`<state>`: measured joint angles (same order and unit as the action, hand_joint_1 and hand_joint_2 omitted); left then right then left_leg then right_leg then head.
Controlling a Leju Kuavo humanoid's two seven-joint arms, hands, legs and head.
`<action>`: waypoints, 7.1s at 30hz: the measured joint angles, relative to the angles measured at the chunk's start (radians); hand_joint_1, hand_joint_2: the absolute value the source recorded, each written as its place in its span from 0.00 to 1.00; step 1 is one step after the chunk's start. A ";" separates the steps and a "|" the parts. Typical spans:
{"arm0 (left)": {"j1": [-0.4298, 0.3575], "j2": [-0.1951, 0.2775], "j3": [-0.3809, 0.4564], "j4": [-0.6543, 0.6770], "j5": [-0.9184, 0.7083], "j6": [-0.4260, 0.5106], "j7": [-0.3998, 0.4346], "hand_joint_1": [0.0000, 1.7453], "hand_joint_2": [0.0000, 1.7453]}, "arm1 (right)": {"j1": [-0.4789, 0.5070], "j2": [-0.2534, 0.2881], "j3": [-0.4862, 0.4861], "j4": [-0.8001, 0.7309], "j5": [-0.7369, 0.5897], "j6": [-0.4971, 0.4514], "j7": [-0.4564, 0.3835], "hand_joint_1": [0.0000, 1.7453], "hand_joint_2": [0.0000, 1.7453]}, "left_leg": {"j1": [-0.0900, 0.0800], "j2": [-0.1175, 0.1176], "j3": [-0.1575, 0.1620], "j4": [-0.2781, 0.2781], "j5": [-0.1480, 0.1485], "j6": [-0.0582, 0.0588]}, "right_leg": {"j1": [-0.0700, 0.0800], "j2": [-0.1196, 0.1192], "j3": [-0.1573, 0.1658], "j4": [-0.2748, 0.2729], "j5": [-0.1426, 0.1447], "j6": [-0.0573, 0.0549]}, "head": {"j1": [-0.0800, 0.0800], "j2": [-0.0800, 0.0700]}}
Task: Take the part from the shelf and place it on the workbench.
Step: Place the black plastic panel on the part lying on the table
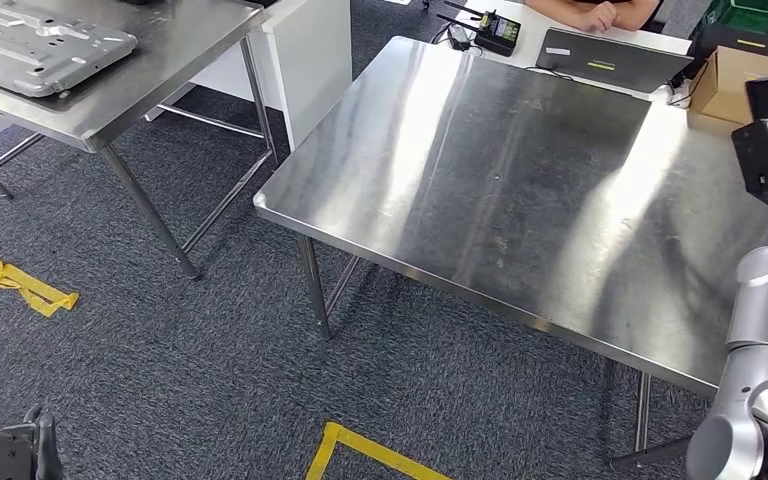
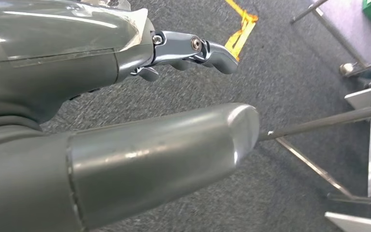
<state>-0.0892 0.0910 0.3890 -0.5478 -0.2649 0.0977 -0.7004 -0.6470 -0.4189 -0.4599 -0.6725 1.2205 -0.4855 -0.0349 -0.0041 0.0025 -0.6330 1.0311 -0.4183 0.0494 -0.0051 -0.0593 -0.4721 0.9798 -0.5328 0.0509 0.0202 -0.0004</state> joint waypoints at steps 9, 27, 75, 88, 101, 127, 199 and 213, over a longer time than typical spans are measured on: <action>-0.014 0.001 0.003 0.075 -0.049 -0.018 0.000 0.00 0.00 | -0.030 0.038 0.005 0.030 0.060 0.033 0.004 1.00 1.00 | -0.005 0.001 -0.003 0.000 0.001 0.002 | -0.003 0.002 0.005 0.001 0.002 0.002 | 0.000 0.000; 0.013 0.001 0.061 0.088 -0.084 0.030 0.000 0.00 0.50 | -0.144 0.083 0.018 0.123 0.067 0.018 -0.008 0.50 0.50 | -0.003 0.003 -0.004 0.000 0.001 0.001 | -0.002 0.002 0.000 0.001 0.001 0.002 | 0.000 0.000; -0.048 -0.027 0.277 0.193 -0.429 0.004 0.113 0.00 0.00 | 0.010 0.109 -0.087 0.287 0.082 0.596 0.176 0.00 0.00 | -0.003 0.006 -0.006 0.000 0.001 0.001 | -0.001 0.005 -0.003 0.002 0.001 0.001 | 0.000 0.000; -0.017 -0.038 0.381 0.181 -0.437 -0.002 0.038 0.00 0.00 | -0.173 0.174 -0.090 0.232 -0.060 0.357 -0.196 0.00 0.00 | -0.004 0.006 -0.007 0.000 0.002 0.000 | -0.001 0.005 0.000 0.003 0.002 0.002 | 0.000 0.000; 0.023 -0.083 0.473 0.144 -0.374 -0.072 0.003 0.00 0.00 | 0.335 0.370 0.086 -0.687 -0.765 0.148 -0.557 0.00 0.00 | 0.003 -0.004 0.004 -0.016 0.002 0.010 | -0.005 0.003 0.007 -0.008 -0.002 0.006 | 0.000 0.000; 0.052 -0.162 0.591 0.166 -0.364 -0.035 0.002 0.00 0.00 | 0.862 0.717 0.246 -1.053 -0.914 0.232 -0.663 0.00 0.00 | 0.032 -0.006 0.112 0.032 -0.115 -0.040 | 0.000 0.048 -0.104 0.029 0.083 -0.036 | -0.001 0.000; 0.047 -0.175 0.540 0.123 -0.157 0.023 0.000 0.00 0.00 | 0.498 0.428 0.047 -0.166 -1.060 0.178 -0.666 0.00 0.00 | 0.006 -0.045 0.017 -0.041 0.008 -0.001 | -0.005 0.056 -0.144 0.289 -0.114 -0.015 | 0.006 0.000; 0.031 -0.179 0.497 0.130 -0.078 0.087 0.000 0.00 0.00 | 0.475 0.413 0.045 -0.102 -1.077 0.138 -0.666 0.00 0.00 | 0.014 -0.013 -0.119 0.226 -0.113 -0.059 | -0.015 0.041 -0.051 0.014 0.041 -0.031 | -0.002 0.000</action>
<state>-0.0579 -0.0882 0.8857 -0.4182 -0.3431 0.1847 -0.7008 -0.1724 -0.0061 -0.4145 -0.7745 0.1435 -0.3474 -0.7008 0.0098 -0.0105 -0.7516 1.2569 -0.5311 -0.0100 -0.0204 -0.0185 -0.5235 0.9936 -0.4913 0.0202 0.0182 -0.0004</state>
